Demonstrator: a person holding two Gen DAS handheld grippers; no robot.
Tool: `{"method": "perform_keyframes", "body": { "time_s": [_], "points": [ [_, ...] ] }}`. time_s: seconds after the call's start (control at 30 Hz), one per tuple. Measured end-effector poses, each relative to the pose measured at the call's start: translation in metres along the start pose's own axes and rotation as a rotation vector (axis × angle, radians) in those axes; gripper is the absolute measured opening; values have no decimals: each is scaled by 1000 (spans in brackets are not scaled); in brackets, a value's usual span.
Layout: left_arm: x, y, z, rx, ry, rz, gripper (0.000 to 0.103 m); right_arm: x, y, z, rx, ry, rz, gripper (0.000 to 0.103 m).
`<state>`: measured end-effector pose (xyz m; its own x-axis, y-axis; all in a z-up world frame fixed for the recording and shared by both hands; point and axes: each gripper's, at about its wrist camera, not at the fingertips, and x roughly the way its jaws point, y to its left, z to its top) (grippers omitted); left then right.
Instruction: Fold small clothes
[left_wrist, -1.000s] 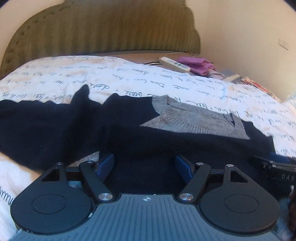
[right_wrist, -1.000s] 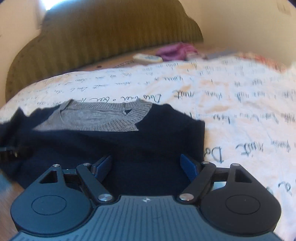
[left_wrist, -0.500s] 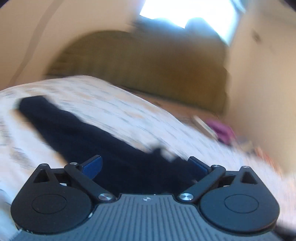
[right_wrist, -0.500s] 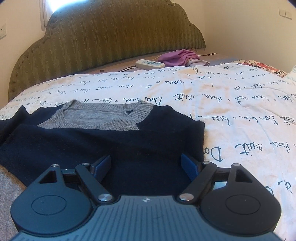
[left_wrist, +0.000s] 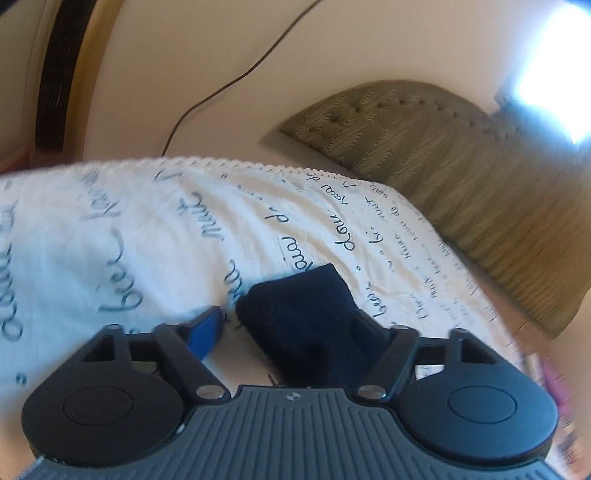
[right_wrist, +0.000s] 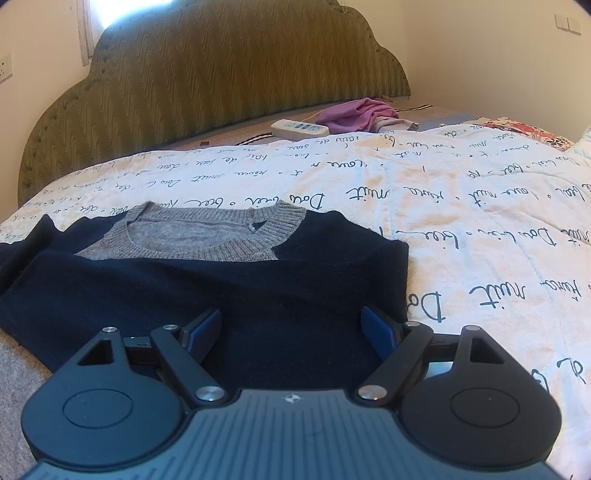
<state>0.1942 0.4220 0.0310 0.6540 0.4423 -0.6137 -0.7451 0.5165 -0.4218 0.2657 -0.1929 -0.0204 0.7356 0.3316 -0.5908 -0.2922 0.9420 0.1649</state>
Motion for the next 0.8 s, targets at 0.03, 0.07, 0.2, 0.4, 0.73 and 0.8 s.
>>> {"method": "perform_keyframes", "body": {
  "time_s": [0.03, 0.07, 0.2, 0.4, 0.73, 0.8],
  "points": [
    [4, -6, -2, 37, -1, 26, 48, 0, 0, 0, 0, 0, 0, 83],
    [8, -10, -4, 74, -5, 51, 21, 0, 0, 0, 0, 0, 0, 83],
    [2, -24, -7, 112, -38, 39, 7, 0, 0, 0, 4, -1, 3, 83],
    [-71, -85, -35, 230, -152, -184, 6, 0, -3, 1, 25, -6, 19, 83],
    [-158, -198, -244, 635, 49, -535, 7, -2, -8, 0, 58, -16, 39, 83],
    [-153, -202, -279, 694, 117, -528, 8, -2, -8, 0, 64, -18, 43, 83]
  ]
}}
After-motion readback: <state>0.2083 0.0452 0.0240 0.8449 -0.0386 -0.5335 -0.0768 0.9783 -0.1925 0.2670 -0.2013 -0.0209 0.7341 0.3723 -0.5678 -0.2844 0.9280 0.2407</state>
